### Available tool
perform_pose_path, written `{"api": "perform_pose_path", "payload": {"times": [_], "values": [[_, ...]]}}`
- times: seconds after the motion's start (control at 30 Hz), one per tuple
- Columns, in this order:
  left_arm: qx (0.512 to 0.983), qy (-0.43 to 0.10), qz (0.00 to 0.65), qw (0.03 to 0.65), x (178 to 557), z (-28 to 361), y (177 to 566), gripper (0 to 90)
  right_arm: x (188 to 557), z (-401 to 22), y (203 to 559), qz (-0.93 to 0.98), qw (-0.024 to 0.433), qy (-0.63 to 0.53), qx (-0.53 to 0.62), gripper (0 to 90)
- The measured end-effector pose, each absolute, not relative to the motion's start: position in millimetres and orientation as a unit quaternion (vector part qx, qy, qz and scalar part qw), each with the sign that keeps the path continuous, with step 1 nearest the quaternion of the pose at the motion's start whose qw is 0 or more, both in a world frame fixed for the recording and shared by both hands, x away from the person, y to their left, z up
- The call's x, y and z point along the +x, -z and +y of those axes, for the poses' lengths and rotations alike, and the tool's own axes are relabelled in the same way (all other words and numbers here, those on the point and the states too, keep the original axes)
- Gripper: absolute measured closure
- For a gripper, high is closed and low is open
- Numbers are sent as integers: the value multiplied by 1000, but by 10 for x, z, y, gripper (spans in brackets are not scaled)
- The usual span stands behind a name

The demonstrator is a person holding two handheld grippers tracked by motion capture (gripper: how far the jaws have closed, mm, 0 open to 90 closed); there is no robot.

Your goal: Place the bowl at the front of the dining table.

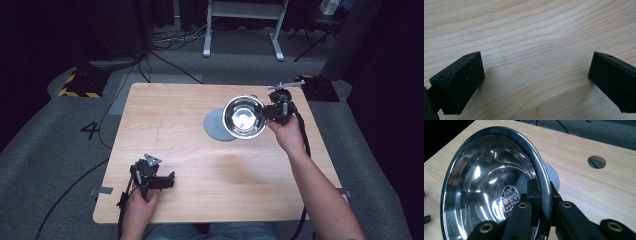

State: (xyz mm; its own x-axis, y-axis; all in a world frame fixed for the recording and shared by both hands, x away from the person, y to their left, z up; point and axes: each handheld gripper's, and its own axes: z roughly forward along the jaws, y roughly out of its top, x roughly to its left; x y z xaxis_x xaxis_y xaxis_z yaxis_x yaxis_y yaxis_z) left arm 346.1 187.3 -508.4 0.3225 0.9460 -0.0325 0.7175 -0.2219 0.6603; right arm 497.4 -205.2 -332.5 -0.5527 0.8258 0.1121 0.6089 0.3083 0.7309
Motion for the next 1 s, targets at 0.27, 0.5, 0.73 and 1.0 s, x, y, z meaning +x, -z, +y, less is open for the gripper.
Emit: {"api": "perform_pose_path", "payload": {"times": [0.27,0.5,0.73,1.0], "values": [[757,-193,549,296,3461,1873,5083,5,5182,-1972,3298,795,171,-358,460,857],[757,-194,550,295,3465,1870,5083,4,5387,-1905,3311,787,180,-349,476,857],[757,-193,550,294,3465,1869,5082,4,5587,-1808,3302,778,194,-338,493,857],[756,-194,552,294,3471,1863,5082,4,5697,-1705,3289,776,196,-336,496,856]]}}
